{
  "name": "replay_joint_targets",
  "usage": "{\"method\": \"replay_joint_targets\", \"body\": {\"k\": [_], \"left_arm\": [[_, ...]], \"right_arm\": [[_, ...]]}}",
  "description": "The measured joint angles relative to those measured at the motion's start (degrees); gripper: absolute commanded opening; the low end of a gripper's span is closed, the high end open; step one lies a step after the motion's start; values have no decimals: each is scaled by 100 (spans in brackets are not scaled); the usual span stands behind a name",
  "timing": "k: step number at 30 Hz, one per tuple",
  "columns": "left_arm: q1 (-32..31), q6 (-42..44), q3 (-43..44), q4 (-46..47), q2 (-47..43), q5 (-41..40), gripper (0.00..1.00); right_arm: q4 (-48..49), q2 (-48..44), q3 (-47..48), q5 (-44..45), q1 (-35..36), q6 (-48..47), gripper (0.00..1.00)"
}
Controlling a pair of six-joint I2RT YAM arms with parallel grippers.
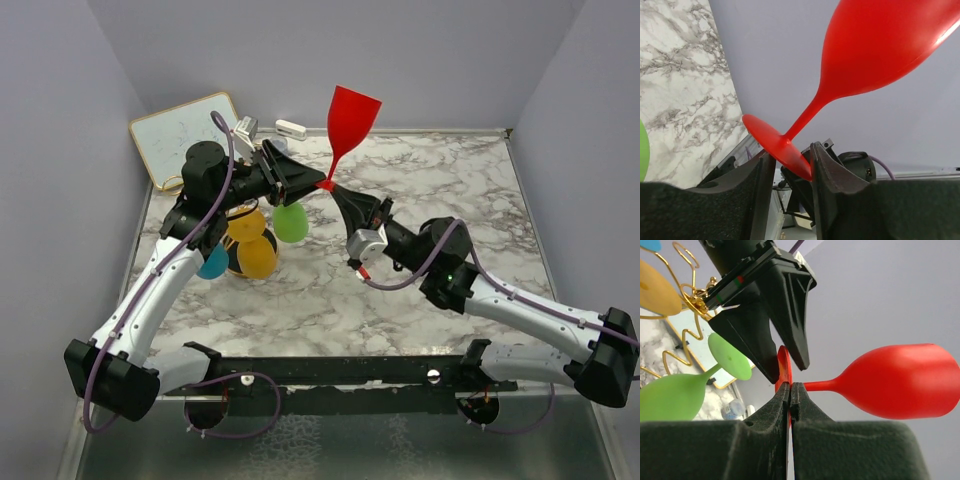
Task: Take the wine glass off the wine glass rack
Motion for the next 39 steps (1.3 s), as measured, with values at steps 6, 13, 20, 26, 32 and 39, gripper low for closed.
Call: {"method": "replay_joint_targets", "body": {"k": [6, 13, 20, 26, 32, 39], "left_arm": [[0, 22, 2, 15, 26, 0, 11], [0, 92, 7, 9, 116, 9, 0], [-9, 667, 15, -138, 44, -363, 0], [-9, 1338, 24, -616, -538, -1283, 0], [-9, 2229, 55, -1161, -1812, -2909, 0], [-9, 3215, 116, -1386, -3176, -4216, 0]], "right_arm": [[59, 0, -85, 131, 98, -177, 1], [-52, -2, -170, 367, 144, -129, 35], [-70, -597, -308, 385, 192, 439, 44], [-424, -1252, -310, 570, 192, 1152, 46], [-850, -1447, -442, 1384, 192, 2275, 39], [-2527, 168, 1325, 2577, 50, 3895, 1]]}}
